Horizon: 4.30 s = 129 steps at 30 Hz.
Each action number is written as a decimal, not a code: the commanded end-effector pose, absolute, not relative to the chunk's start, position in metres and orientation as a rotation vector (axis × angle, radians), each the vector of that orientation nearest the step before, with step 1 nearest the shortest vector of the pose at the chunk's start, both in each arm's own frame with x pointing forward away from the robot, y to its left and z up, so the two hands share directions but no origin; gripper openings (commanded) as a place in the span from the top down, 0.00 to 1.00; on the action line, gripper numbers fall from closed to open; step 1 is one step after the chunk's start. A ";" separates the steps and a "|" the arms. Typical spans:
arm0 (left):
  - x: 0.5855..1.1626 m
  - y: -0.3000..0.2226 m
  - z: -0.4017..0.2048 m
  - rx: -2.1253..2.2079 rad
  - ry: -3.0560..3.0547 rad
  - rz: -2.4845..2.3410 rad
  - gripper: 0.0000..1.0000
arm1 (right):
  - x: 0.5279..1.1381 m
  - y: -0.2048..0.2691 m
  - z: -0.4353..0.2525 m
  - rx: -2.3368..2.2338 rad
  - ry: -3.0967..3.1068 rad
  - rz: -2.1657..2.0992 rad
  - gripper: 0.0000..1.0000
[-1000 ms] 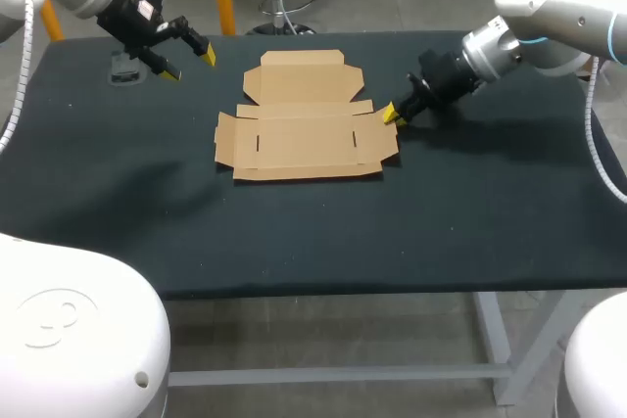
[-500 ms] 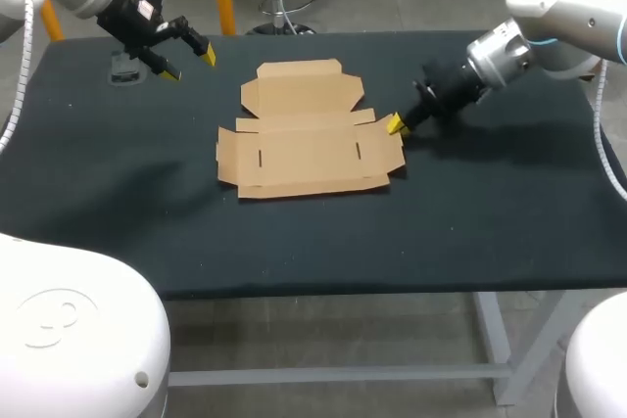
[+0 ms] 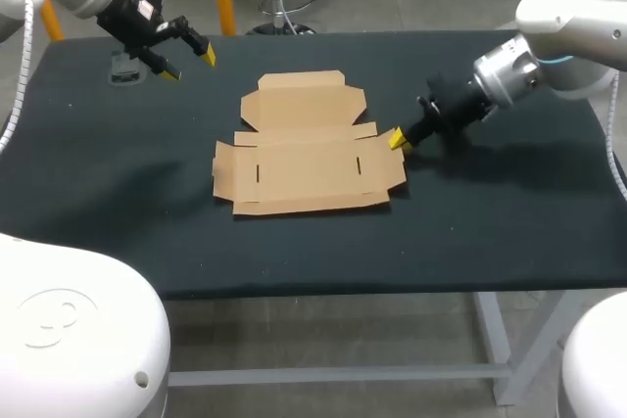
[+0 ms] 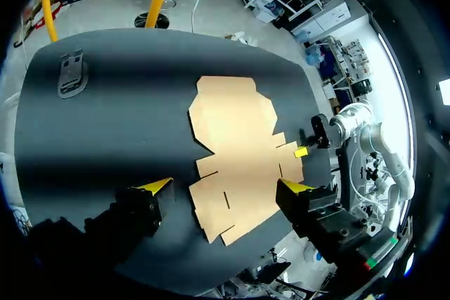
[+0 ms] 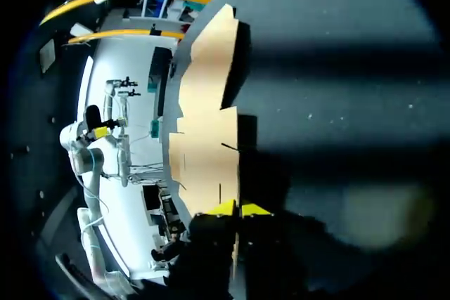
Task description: Assemble the packaging by folding the flat box into shape, placing the metal phone stand inside, and closing the box properly
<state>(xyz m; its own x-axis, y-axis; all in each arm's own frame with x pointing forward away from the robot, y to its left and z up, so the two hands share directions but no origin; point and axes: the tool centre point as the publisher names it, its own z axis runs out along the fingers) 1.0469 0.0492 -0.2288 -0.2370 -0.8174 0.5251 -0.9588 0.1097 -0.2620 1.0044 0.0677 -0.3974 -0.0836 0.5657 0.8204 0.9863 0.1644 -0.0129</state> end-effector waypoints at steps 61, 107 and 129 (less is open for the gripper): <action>1.045 0.050 -0.227 1.767 -2.142 0.832 0.00 | 1.033 -0.034 -0.280 -1.609 -2.054 -1.022 0.20; 1.003 0.044 -0.262 1.898 -2.119 0.869 1.00 | 1.048 -0.005 -0.308 -1.547 -2.075 -1.046 1.00; 0.997 0.032 -0.322 1.857 -2.159 0.849 1.00 | 1.047 0.048 -0.354 -1.496 -2.182 -0.976 1.00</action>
